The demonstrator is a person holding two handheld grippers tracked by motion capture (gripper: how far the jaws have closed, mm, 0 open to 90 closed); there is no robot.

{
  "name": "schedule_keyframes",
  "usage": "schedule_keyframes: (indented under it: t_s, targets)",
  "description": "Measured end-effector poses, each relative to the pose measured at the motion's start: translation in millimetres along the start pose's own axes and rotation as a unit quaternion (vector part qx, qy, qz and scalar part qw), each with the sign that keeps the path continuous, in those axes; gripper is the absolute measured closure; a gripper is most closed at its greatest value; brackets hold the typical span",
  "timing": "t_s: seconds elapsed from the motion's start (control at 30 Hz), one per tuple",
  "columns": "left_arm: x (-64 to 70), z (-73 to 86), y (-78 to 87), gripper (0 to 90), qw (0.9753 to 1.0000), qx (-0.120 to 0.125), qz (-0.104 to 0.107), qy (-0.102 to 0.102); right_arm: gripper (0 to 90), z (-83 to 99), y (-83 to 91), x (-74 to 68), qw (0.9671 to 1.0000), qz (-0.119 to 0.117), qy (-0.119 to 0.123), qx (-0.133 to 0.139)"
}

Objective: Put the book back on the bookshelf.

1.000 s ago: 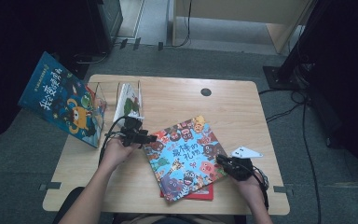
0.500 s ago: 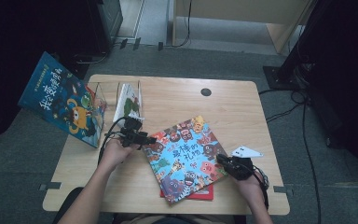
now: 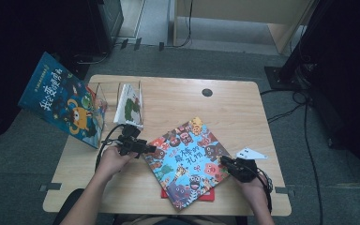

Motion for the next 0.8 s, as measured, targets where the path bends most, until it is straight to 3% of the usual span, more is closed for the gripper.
schedule_keyframes:
  t_s: [0.33, 0.8]
  targets:
    - [0.0, -2.6, 0.7, 34.0, 0.9997, -0.021, 0.01, -0.007, 83.5, 11.1, 8.6, 0.1, 0.9999, 0.009, -0.009, -0.001]
    - [0.0, -4.1, 0.1, 33.1, 0.9997, -0.018, 0.018, -0.002, 84.1, 26.4, 18.6, -3.0, 0.9994, 0.02, -0.03, 0.003]
Point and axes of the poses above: each handheld gripper's, and its own axes: y roughly backward along the jaws, z roughly out of its underside, x roughly to its right, the point moved 5 cm from there along -y, roughly forward along the jaws, and after that the axes turned 15 degrees about -x, right-handed, at the moved point
